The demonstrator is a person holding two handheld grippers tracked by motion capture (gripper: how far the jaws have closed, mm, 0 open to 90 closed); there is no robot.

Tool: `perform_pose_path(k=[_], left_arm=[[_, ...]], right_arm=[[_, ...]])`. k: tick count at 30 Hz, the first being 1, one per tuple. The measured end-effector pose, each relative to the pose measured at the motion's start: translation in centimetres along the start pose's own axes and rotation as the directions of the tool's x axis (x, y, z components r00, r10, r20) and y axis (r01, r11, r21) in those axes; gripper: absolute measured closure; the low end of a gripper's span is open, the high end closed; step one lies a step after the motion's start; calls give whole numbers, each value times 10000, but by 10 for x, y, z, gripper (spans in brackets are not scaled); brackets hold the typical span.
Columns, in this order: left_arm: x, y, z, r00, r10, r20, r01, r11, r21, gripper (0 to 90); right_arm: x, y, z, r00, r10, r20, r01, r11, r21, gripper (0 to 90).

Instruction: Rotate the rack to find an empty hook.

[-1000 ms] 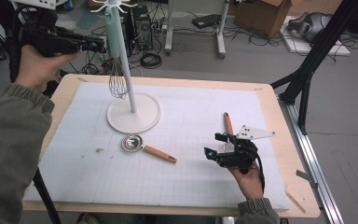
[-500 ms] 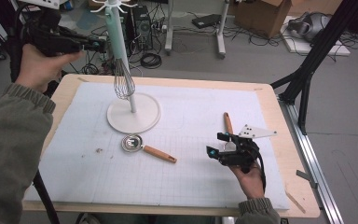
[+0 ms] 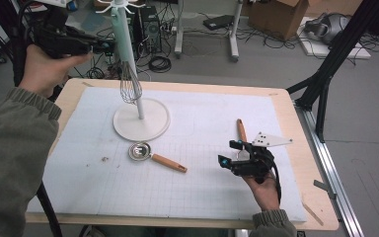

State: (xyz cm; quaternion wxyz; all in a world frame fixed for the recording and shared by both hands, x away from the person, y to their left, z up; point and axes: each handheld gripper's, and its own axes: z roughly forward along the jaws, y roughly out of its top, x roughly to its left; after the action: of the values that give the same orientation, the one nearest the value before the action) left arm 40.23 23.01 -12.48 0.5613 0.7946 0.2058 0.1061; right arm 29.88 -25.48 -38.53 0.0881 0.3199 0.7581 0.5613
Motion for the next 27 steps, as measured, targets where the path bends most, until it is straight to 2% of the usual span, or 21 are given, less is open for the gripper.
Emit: perform_pose_path(k=[7, 17, 21, 27], left_arm=[[-3, 9, 5, 10000, -13, 36, 14, 10000, -52, 896], [-5, 27, 13, 9995, 5, -323, -7, 10000, -79, 896], [-3, 31, 14, 9983, -132, -571, 113, 9993, -344, 896], [4, 37, 15, 9969, -328, -720, 284, 9977, -615, 896]], right_arm=[[0, 0, 0, 10000, 21, 10, -21, 10000, -1, 205], [-1, -1, -1, 10000, 64, 9, -64, 10000, -45, 205], [0, -1, 0, 10000, 39, 8, -39, 10000, -16, 205], [-2, -2, -2, 9999, 117, 96, -116, 9999, -89, 205]])
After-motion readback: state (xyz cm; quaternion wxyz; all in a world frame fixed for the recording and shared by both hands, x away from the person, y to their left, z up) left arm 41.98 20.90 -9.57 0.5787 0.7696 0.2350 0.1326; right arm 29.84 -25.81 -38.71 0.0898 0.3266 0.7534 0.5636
